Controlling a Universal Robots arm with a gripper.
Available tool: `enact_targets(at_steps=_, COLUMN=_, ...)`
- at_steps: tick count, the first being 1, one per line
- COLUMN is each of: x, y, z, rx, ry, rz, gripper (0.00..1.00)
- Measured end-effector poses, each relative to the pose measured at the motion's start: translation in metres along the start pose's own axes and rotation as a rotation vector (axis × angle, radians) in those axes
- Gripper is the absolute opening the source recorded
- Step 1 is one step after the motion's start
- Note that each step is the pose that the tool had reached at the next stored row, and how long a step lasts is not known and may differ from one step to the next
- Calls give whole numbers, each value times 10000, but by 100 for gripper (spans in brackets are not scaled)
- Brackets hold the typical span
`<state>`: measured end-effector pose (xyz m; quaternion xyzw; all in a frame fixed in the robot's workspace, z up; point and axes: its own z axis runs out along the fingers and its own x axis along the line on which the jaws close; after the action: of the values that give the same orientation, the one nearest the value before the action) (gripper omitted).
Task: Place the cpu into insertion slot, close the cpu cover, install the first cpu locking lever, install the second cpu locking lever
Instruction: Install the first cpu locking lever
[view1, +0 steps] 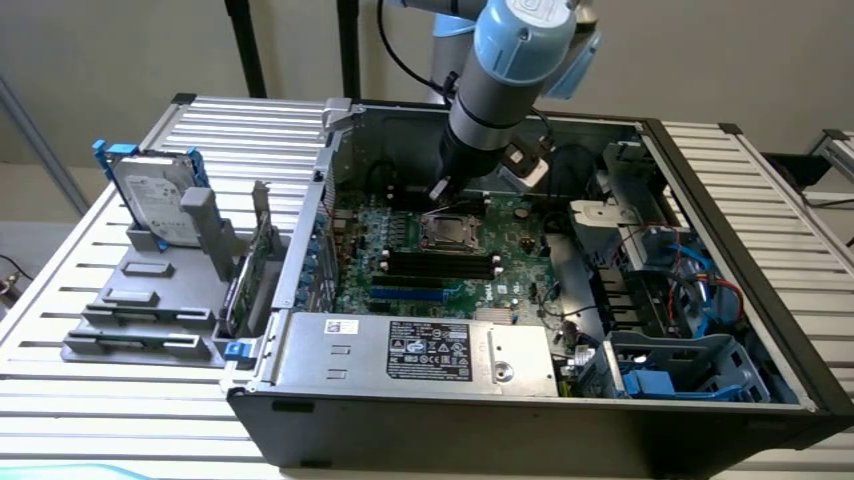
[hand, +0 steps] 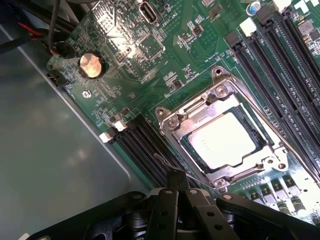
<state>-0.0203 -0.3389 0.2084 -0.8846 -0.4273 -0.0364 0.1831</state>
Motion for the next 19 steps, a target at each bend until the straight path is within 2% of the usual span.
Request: enact_targets(at_steps=19, x=10, y=78, z=102, rx=11, ry=-20, rz=-52, gripper=11)
